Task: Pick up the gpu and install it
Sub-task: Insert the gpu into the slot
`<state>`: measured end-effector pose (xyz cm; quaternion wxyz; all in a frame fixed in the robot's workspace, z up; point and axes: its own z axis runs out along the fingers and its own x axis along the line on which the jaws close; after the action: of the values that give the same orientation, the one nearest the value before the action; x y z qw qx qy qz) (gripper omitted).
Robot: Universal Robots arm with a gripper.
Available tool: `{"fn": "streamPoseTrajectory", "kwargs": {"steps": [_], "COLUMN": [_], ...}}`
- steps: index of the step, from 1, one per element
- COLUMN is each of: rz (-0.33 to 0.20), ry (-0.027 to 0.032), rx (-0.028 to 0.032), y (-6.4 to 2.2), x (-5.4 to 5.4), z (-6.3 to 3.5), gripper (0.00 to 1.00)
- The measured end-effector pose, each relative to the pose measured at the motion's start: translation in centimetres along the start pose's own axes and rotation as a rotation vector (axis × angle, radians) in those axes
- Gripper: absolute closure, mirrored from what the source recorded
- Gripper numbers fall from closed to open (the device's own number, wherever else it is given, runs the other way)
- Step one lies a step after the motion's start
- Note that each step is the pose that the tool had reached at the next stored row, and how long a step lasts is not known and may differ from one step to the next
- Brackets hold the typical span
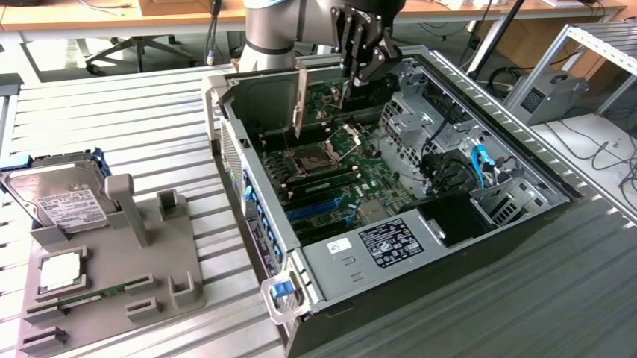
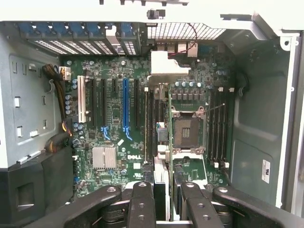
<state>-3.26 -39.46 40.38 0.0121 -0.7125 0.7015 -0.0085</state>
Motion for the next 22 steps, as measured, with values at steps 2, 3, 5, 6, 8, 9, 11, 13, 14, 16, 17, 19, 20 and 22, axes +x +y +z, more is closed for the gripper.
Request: {"fn": "streamPoseTrajectory", "kwargs": {"steps": [2,3,5,6,8,9,11,13,14,16,17,19,20,22], "rz": [-0.005,-0.007,-0.013,-0.015,-0.02,-0.022,-0.029,-0.035,-0.038,-0.043,-0.046,-0.051,-0.053,-0.061], "ry": [-0.0001,-0.0002,-0.0004,-0.0004,-0.0005,-0.0006,-0.0008,-0.001,-0.0011,-0.0012,-0.0013,-0.0015,-0.0016,-0.0018], "rx": [0.0,0.0,0.0,0.0,0.0,0.0,-0.0001,-0.0001,-0.0001,-0.0001,-0.0001,-0.0001,-0.0002,-0.0002], "y": [0.0,0.0,0.0,0.0,0.0,0.0,0.0,0.0,0.0,0.0,-0.01,0.0,0.0,-0.01], "x": [-0.02,-0.02,-0.04,-0.04,-0.05,-0.06,-0.07,-0.09,-0.09,-0.11,-0.11,-0.13,-0.13,-0.15], "z": [-0.01,-0.02,-0.03,-0.03,-0.04,-0.04,-0.05,-0.05,-0.06,-0.06,-0.06,-0.07,-0.07,-0.08], "gripper": [0.73,0.73,0.73,0.73,0.73,0.73,0.73,0.73,0.73,0.73,0.73,0.73,0.73,0.73]}}
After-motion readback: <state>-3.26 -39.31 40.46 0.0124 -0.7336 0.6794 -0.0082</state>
